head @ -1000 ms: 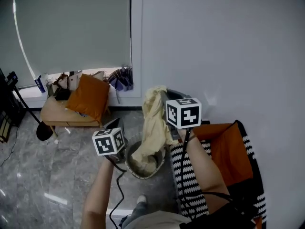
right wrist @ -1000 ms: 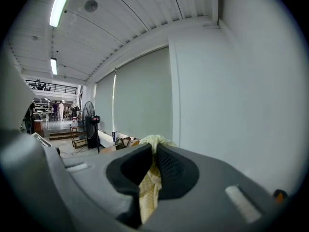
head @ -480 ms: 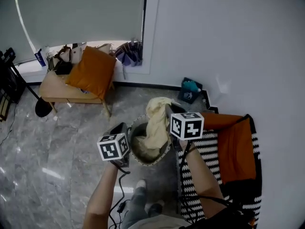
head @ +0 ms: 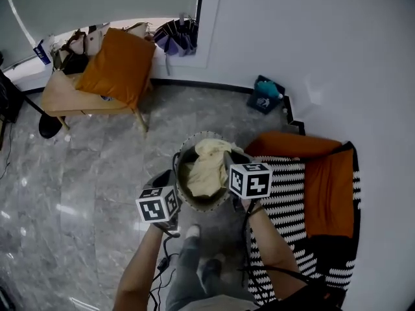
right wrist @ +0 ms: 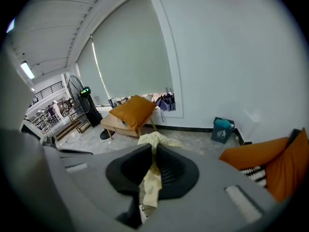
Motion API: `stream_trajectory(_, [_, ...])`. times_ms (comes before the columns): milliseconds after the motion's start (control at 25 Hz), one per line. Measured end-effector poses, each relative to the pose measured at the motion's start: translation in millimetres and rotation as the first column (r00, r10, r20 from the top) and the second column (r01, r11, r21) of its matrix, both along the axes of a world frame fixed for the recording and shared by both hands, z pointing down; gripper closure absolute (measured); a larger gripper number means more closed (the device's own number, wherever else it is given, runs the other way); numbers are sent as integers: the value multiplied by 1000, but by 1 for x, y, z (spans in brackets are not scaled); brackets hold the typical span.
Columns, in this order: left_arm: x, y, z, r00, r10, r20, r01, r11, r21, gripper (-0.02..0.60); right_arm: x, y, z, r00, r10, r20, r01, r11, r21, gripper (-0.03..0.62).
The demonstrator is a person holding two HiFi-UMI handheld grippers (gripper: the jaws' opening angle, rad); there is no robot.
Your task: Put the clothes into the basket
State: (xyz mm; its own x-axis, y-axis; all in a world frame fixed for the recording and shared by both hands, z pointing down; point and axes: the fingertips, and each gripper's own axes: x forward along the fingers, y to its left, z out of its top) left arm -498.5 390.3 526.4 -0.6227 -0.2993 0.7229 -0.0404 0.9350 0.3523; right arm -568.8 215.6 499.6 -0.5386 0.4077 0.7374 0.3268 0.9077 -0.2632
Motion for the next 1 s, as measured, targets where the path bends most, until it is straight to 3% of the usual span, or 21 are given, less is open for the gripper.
stream_trajectory(320, [-2, 12, 49, 994, 34, -99, -34, 999, -4, 586, 10, 16, 75, 990, 40, -135, -41, 999, -10, 557])
stream_trajectory(360, [-3, 15, 53, 994, 34, -105, -35, 999, -8, 586, 10, 17, 81, 988, 38, -150, -40, 999, -7, 537])
stream_trajectory(400, [-3, 16, 57, 993, 30, -112, -31, 999, -7, 586, 12, 16, 86, 986, 36, -164, -37, 999, 0, 470])
stream_trajectory(480, [-3, 19, 63, 992, 18, -124, -19, 1000, -1, 586, 15, 11, 93, 982, 37, -183, -34, 999, 17, 457])
stream_trajectory(760, [-2, 19, 67, 990, -8, -142, 11, 1000, 23, 586, 21, -5, 92, 980, 86, -180, -85, 996, 9, 459])
stream_trajectory(1000, [0, 19, 45, 993, -29, -112, 33, 999, 30, 586, 31, -14, 63, 992, 85, -92, -86, 996, 1, 477])
